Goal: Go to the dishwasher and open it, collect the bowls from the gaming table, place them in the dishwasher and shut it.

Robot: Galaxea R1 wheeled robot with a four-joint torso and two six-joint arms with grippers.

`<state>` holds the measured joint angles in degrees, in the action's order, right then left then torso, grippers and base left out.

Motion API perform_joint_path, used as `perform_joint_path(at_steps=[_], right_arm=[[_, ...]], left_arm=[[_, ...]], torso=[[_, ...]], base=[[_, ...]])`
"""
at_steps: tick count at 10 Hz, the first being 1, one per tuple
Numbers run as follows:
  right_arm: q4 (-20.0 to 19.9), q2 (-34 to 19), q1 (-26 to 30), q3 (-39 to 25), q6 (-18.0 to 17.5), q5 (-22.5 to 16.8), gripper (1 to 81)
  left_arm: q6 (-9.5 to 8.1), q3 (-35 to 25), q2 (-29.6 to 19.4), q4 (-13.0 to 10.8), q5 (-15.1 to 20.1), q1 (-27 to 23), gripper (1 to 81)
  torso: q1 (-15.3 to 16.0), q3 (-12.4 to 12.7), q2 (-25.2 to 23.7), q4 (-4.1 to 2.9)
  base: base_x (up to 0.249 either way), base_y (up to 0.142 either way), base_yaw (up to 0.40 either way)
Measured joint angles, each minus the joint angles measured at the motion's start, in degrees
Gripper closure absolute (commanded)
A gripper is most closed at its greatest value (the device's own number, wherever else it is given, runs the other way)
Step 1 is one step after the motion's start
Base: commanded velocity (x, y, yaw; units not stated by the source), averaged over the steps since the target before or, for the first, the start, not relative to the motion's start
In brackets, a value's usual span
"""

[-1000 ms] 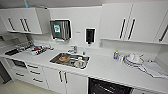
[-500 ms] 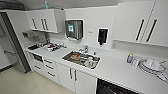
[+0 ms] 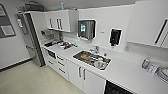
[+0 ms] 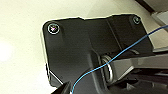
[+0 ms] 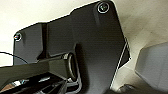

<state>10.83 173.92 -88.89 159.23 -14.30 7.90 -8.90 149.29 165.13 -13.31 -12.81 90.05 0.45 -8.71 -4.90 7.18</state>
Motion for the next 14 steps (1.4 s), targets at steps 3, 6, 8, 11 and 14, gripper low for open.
perform_joint_path(at_steps=[3, 6, 8, 11, 14], right_arm=[[0.00, -0.79, 0.00, 0.05, 0.00, -0.05, 1.0], [0.00, -0.77, 0.04, 0.05, 0.00, -0.02, 1.0], [0.00, -0.79, 0.33, 0.05, 0.00, -0.02, 1.0], [0.00, -1.05, 0.33, 0.05, 0.00, -0.02, 1.0], [-0.06, -1.27, 0.50, 0.05, -0.02, -0.02, 1.0]], left_arm=[[0.06, 0.00, 0.28, -0.02, 0.00, -0.17, 1.0], [0.06, 0.00, 0.27, -0.09, 0.00, -0.20, 1.0], [0.09, 0.00, 0.27, -0.13, 0.02, -0.17, 1.0], [0.06, 0.00, 0.28, -0.16, 0.00, -0.28, 1.0], [0.06, 0.00, 0.27, -0.16, 0.02, -0.30, 1.0]], torso=[[0.00, 0.00, 0.00, 0.00], [0.00, 0.00, 0.00, 0.00], [0.00, 0.00, 0.00, 0.00], [0.00, 0.00, 0.00, 0.00], [0.00, 0.00, 0.00, 0.00]], base=[[0.000, 0.000, 0.352], [0.000, 0.000, 0.352], [0.000, 0.000, 0.352], [0.000, 0.000, 0.351], [0.000, 0.000, 0.352]])
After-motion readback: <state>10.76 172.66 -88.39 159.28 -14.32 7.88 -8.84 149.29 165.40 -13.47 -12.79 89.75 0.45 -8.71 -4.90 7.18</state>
